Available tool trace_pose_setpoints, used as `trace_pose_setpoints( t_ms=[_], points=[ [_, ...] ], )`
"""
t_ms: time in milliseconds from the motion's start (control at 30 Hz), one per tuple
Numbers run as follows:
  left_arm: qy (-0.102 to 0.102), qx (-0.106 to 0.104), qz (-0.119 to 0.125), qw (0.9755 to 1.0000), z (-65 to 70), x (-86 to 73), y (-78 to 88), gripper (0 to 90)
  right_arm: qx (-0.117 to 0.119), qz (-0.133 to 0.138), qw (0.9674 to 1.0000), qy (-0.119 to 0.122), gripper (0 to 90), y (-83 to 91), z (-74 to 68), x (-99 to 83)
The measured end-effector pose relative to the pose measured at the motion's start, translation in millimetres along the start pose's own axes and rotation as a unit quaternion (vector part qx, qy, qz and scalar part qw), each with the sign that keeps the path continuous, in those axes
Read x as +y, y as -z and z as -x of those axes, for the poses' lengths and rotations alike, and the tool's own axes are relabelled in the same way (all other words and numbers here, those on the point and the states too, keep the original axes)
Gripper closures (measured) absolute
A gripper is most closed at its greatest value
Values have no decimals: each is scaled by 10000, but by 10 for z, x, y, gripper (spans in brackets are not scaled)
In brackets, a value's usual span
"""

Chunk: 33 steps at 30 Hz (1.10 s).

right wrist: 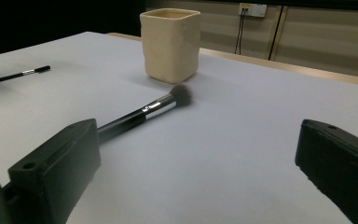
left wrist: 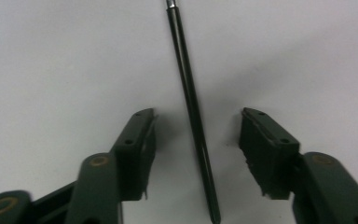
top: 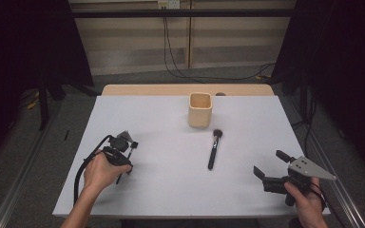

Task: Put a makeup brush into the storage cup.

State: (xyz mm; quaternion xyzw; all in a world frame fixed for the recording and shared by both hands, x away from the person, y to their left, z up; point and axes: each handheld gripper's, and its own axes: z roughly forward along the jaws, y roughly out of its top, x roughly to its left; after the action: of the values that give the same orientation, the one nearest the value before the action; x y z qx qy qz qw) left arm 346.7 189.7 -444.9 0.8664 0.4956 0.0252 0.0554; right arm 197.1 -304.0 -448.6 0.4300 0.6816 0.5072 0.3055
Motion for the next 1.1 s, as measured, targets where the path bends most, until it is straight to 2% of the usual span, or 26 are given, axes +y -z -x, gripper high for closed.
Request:
trace_pose_setpoints(
  t_ms=[333,367,533,600,733,900,1100],
  points=[
    [-95,-76,-141,9998,-9,-2,14,621,-21,10,10000,40,0,11,-5,1],
    [-37,-106,-159,9998,-15,0,13,654,-27,-3,10000,20,0,8,-10,0],
    [-17,-182,-201,9996,-85,8,8,746,-11,-13,10000,56,0,4,-14,1],
    [50,-207,-227,9995,-97,17,4,755,-9,-14,10000,55,0,4,-15,1],
    [-15,-219,-316,9993,-116,39,1,803,6,-16,10000,55,0,7,-13,1],
    [-1,-311,-325,9990,-167,42,-2,857,19,-26,10000,68,0,7,-14,-2],
    [-177,-263,-348,9989,-151,50,1,862,2,-33,10000,68,0,10,-14,-3]
  ],
)
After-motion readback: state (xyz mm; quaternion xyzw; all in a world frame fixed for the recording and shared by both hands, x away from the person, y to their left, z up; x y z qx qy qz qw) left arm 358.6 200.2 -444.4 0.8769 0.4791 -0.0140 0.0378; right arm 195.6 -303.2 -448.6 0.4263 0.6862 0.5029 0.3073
